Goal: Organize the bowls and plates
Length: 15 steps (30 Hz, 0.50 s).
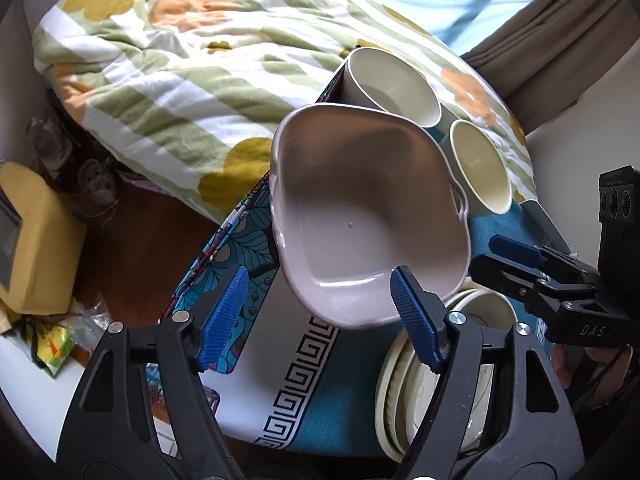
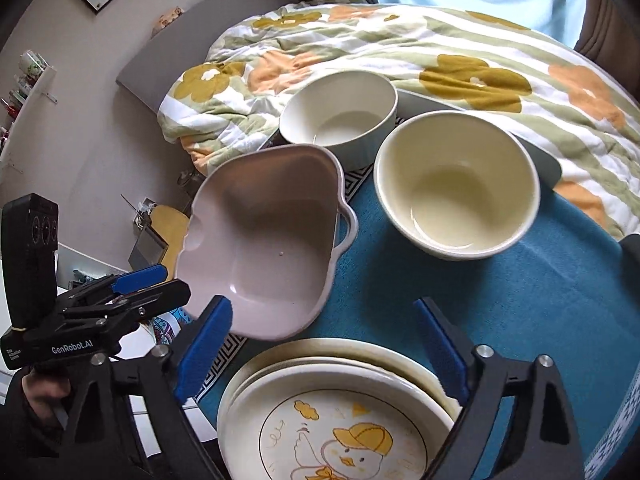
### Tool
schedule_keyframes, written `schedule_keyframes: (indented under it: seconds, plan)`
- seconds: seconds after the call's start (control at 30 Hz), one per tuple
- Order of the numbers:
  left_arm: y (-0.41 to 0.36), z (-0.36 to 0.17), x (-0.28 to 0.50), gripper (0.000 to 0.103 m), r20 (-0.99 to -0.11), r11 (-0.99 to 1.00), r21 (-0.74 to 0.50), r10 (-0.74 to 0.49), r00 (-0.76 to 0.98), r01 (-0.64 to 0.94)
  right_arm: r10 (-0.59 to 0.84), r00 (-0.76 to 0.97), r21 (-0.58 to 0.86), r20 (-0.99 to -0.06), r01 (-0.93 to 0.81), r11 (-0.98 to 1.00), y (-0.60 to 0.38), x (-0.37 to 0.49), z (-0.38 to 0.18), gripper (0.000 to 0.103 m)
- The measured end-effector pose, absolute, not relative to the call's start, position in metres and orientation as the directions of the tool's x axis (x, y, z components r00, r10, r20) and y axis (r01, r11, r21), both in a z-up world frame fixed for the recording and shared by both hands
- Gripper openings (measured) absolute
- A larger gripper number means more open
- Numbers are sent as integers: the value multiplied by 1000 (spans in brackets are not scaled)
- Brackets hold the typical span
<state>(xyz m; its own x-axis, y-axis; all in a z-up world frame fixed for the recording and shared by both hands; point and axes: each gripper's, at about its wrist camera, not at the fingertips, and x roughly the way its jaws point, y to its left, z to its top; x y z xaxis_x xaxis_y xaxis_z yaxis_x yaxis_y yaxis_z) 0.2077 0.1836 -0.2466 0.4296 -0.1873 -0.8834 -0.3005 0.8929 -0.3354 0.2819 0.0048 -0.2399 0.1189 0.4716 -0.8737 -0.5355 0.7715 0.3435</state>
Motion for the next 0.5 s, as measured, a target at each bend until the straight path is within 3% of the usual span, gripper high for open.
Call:
schedule_keyframes:
  seconds: [0.07, 0.13, 0.37, 0.4, 0.5]
  plan:
    - [188, -257, 218, 60, -888, 890, -343, -203, 413, -300, 461, 87, 351, -883, -529, 772, 11, 289, -252, 64]
    - [190, -265, 228, 50, -894, 893, -338, -207, 396, -296, 460, 71, 360, -885, -522, 773, 15, 296, -259, 63]
    - [198, -277, 244, 49, -912, 903, -305, -186, 365, -302, 473, 54, 380, -879, -519, 766, 33, 308, -271, 46]
    - [199, -278, 245, 44, -915, 905, -298, -181, 361, -302, 472, 55, 379, -880, -520, 766, 35, 309, -271, 41]
    - [200, -287, 248, 10, -927, 910, -287, -185, 326, -300, 445, 54, 347, -894, -546, 763, 42, 310, -275, 22]
